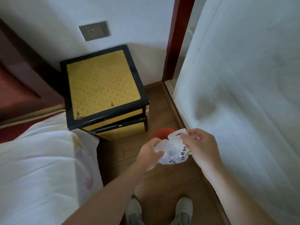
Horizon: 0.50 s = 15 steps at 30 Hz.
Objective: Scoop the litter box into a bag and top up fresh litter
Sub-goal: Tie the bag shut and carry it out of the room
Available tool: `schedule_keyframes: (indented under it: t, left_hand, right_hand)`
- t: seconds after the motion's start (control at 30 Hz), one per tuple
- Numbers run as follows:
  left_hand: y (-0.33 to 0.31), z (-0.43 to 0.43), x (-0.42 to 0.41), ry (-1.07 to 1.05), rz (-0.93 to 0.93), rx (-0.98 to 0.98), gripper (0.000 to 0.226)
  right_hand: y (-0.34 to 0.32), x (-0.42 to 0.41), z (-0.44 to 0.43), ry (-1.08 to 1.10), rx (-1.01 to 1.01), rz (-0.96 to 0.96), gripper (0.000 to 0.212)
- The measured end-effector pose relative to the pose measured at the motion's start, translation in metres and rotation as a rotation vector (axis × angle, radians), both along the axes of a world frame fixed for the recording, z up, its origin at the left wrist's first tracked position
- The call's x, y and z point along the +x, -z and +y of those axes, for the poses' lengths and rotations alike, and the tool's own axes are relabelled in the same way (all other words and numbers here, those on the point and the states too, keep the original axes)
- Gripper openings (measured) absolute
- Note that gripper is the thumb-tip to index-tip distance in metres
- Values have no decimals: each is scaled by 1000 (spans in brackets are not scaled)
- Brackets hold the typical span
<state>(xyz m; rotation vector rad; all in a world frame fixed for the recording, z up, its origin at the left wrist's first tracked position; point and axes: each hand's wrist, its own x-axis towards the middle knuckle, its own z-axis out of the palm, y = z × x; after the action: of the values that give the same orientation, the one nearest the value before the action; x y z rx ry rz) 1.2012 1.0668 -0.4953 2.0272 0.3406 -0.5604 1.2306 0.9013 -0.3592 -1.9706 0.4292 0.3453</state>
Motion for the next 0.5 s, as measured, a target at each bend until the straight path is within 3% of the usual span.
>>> schedule_keyframes:
  t: [0.27, 0.5]
  left_hand:
    - [142, -19, 54, 103, 9, 85, 23]
    - [221, -25, 74, 137, 89, 62, 29]
  right_hand:
    - [145, 45, -14, 13, -43, 7, 13]
    - [238, 56, -26, -71, -106, 127, 10]
